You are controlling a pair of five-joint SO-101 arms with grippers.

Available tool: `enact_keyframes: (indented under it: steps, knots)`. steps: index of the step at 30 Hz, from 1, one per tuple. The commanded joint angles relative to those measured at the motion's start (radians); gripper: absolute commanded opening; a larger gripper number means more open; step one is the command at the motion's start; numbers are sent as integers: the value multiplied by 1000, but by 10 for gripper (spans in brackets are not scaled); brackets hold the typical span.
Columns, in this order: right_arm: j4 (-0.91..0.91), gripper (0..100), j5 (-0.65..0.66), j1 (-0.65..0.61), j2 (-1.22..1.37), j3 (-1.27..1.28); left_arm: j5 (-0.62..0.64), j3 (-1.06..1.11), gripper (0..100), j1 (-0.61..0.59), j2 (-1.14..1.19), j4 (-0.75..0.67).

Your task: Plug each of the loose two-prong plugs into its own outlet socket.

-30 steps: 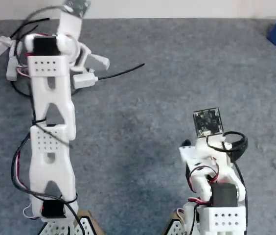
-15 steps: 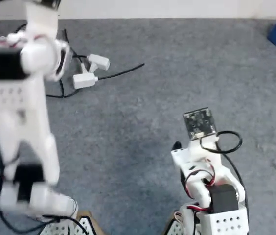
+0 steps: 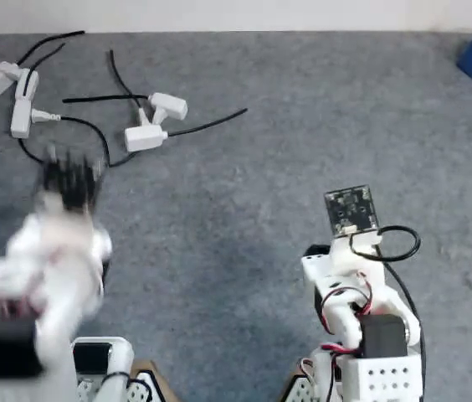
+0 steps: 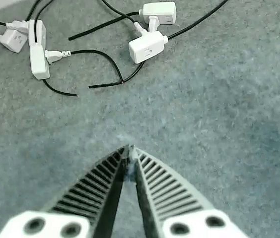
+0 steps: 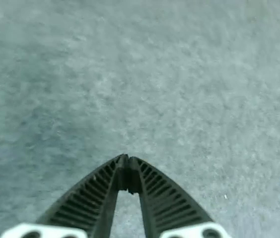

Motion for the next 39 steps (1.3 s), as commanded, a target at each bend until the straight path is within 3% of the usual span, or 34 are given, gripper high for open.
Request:
enact_keyframes:
  steps: [1, 8, 15, 20, 25, 29, 32, 39]
  knots:
    - [-114, 6, 5, 59, -8, 102, -71, 266, 6, 5, -366, -60]
    - [-364, 5, 23, 65, -10, 400, -138, 432, 6, 5, -544, -89]
    - [-478, 5, 25, 65, -10, 530, -133, 797, 6, -2, -559, -299]
    - [-492, 5, 38, 81, -10, 562, -75, 912, 5, -25, -559, -437]
    - [-567, 5, 292, 193, -7, 636, -75, 1095, 5, -35, -559, -597]
    - [-607, 5, 361, 326, -8, 630, -58, 1179, 5, -27, -553, -706]
    - [-610, 5, 331, 351, -1, 624, -20, 1179, 5, 5, -549, -695]
    - [-519, 5, 46, 254, -5, 624, -20, 1181, 6, 53, -549, -609]
